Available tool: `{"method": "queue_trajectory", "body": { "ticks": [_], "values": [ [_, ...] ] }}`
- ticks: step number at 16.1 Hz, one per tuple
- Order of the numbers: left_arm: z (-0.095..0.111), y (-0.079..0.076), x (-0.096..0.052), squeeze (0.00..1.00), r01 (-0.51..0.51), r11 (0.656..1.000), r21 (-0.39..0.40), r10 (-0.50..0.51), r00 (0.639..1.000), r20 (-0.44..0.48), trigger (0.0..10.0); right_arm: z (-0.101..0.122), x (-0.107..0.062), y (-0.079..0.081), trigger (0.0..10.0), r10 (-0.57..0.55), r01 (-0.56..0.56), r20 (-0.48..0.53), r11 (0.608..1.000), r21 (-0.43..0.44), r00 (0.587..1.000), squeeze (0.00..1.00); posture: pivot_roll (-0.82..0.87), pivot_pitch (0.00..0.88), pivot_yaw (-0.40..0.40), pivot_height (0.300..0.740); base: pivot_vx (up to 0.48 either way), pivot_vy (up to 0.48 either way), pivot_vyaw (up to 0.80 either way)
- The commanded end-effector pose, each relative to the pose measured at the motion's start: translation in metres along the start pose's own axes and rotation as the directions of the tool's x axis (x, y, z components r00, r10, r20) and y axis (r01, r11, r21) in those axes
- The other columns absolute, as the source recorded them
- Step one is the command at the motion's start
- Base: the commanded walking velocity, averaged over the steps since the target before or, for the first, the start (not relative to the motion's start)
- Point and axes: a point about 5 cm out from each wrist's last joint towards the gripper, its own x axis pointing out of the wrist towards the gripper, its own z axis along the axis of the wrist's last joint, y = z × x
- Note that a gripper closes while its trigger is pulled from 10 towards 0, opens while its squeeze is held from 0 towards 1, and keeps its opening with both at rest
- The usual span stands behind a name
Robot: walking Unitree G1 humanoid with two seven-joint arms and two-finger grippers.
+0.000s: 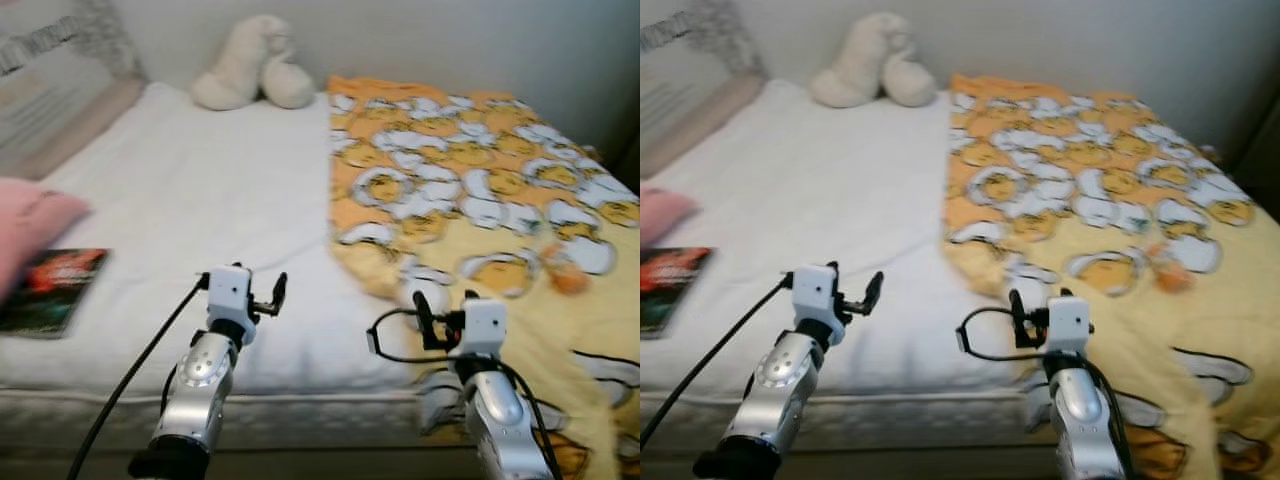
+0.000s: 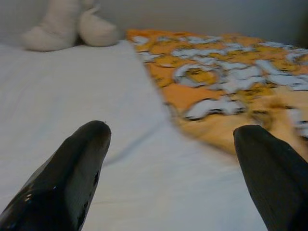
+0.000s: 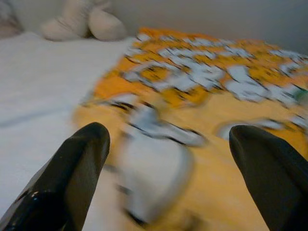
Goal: Clean up the room
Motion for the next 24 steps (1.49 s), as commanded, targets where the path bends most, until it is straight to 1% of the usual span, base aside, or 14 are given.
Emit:
{"method": "queue_trajectory", "body": {
  "ticks": [1, 3, 5, 9, 12, 14, 16, 17, 18, 20, 21, 22, 23, 24],
  "values": [
    [0.006, -0.01, 0.006, 0.0, 0.046, 0.999, 0.02, -0.047, 0.999, 0.02, 10.0, 0.002, 0.0, -0.007, 10.0, -0.022, 0.022, 0.009, 1.0, -0.011, 1.0, 0.0, 0.1, 0.0, 0.014, 0.74, 0.27, -0.394, 0.0],
    [0.006, -0.01, 0.009, 0.0, 0.043, 0.998, 0.04, -0.044, 0.999, 0.019, 10.0, 0.006, 0.006, -0.008, 10.0, -0.041, 0.041, 0.025, 0.999, -0.01, 0.999, 0.0, 0.09, 0.0, 0.02, 0.74, 0.27, -0.394, 0.0],
    [0.005, -0.009, 0.011, 0.0, 0.027, 0.999, 0.03, -0.028, 1.0, 0.015, 10.0, 0.01, 0.01, -0.012, 10.0, -0.07, 0.07, 0.036, 0.998, 0.003, 0.997, 0.0, 0.08, 0.0, 0.03, 0.74, 0.268, -0.394, 0.0],
    [0.005, -0.003, 0.013, 0.0, 0.007, 0.999, 0.044, -0.007, 1.0, 0.015, 10.0, 0.007, 0.006, -0.019, 10.0, -0.086, 0.085, 0.031, 0.996, 0.005, 0.996, 0.0, 0.08, 0.0, 0.03, 0.74, 0.268, -0.395, 0.0],
    [0.006, -0.003, 0.014, 0.0, 0.0, 0.999, 0.054, -0.001, 1.0, 0.021, 10.0, 0.006, 0.005, -0.02, 10.0, -0.083, 0.083, 0.027, 0.997, 0.009, 0.996, 0.0, 0.08, 0.0, 0.027, 0.74, 0.27, -0.393, 0.0],
    [0.008, -0.001, 0.015, 0.0, -0.012, 0.999, 0.044, 0.01, 1.0, 0.024, 10.0, 0.006, 0.005, -0.019, 10.0, -0.079, 0.079, 0.026, 0.997, 0.011, 0.997, 0.0, 0.09, 0.0, 0.026, 0.74, 0.266, -0.394, 0.0],
    [0.006, 0.003, 0.013, 0.0, -0.026, 0.998, 0.064, 0.025, 1.0, 0.017, 10.0, 0.005, 0.006, -0.018, 10.0, -0.077, 0.076, 0.021, 0.997, 0.014, 0.997, 0.0, 0.09, 0.0, 0.026, 0.74, 0.27, -0.394, 0.0],
    [0.005, 0.005, 0.013, 0.0, -0.034, 0.998, 0.052, 0.034, 0.999, 0.012, 10.0, 0.005, 0.006, -0.018, 10.0, -0.076, 0.076, 0.018, 0.997, 0.015, 0.997, 0.0, 0.1, 0.0, 0.025, 0.74, 0.27, -0.394, 0.0],
    [0.005, 0.009, 0.014, 0.0, -0.052, 0.997, 0.063, 0.052, 0.999, 0.008, 10.0, 0.004, 0.007, -0.016, 10.0, -0.073, 0.073, 0.004, 0.997, 0.019, 0.997, 0.0, 0.1, 0.0, 0.023, 0.74, 0.27, -0.394, 0.0],
    [0.005, 0.013, 0.016, 0.0, -0.075, 0.985, 0.152, 0.078, 0.997, -0.009, 10.0, 0.004, 0.013, -0.016, 10.0, -0.073, 0.074, -0.018, 0.997, 0.03, 0.997, 0.0, 0.12, 0.0, 0.016, 0.74, 0.154, -0.182, 0.0],
    [0.008, 0.016, 0.016, 0.0, -0.085, 0.983, 0.161, 0.086, 0.996, 0.004, 10.0, 0.006, 0.016, -0.016, 10.0, -0.075, 0.075, -0.019, 0.997, 0.033, 0.997, 0.0, 0.13, 0.0, 0.014, 0.74, 0.0, 0.0, 0.0],
    [0.011, 0.018, 0.016, 0.0, -0.079, 0.992, 0.102, 0.078, 0.997, 0.012, 10.0, 0.008, 0.019, -0.017, 10.0, -0.072, 0.072, -0.018, 0.997, 0.032, 0.997, 0.0, 0.14, 0.0, 0.012, 0.74, 0.0, 0.0, 0.0],
    [0.019, 0.023, 0.015, 0.0, -0.106, 0.992, 0.064, 0.103, 0.993, 0.055, 10.0, 0.011, 0.024, -0.016, 10.0, -0.054, 0.054, -0.017, 0.998, 0.018, 0.998, 0.0, 0.15, 0.0, 0.011, 0.74, 0.465, 0.0, 0.0],
    [0.02, 0.023, 0.014, 0.0, -0.101, 0.993, 0.066, 0.097, 0.994, 0.056, 10.0, 0.013, 0.027, -0.017, 10.0, -0.054, 0.054, -0.015, 0.998, 0.017, 0.998, 0.0, 0.16, 0.0, 0.008, 0.74, 0.465, 0.0, 0.0]
  ]
}}
